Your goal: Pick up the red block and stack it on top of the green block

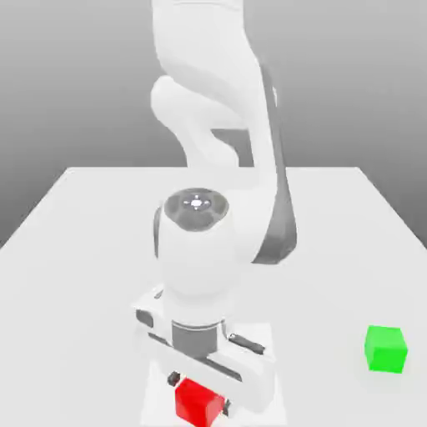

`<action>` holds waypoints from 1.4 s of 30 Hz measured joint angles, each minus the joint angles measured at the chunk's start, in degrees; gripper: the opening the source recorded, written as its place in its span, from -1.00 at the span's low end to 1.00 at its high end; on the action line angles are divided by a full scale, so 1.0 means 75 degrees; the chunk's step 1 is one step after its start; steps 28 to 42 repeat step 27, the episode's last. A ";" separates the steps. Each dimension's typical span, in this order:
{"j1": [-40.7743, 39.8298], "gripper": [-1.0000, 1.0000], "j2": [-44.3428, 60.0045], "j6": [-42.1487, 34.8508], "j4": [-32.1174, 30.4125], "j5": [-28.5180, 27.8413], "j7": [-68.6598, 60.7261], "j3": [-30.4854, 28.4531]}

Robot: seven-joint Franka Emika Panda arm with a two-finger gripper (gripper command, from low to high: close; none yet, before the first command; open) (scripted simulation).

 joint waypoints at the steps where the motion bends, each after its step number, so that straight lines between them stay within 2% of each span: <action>1: 0.0000 -1.00 0.0000 0.0004 0.0000 -0.0002 0.0002 0.0001; 4: 0.0001 -1.00 0.0024 0.0023 0.0003 -0.0009 0.0010 -0.0001; 9: -0.0042 -1.00 -0.1144 -0.0958 -0.0185 0.0179 -0.0136 0.0170; 18: 0.1824 -1.00 -0.2060 -0.1511 -0.0580 0.0035 -0.0342 0.2157; 20: 0.2319 -1.00 -0.1855 -0.1367 -0.0559 -0.0307 -0.0164 0.2486; 23: 0.2731 -1.00 -0.1115 -0.0755 -0.0498 -0.1031 0.0335 0.2245; 24: 0.2823 1.00 -0.0897 -0.0572 -0.0482 -0.1228 0.0474 0.2139; 42: 0.2823 1.00 -0.0897 -0.0572 -0.0482 -0.1228 0.0474 0.2139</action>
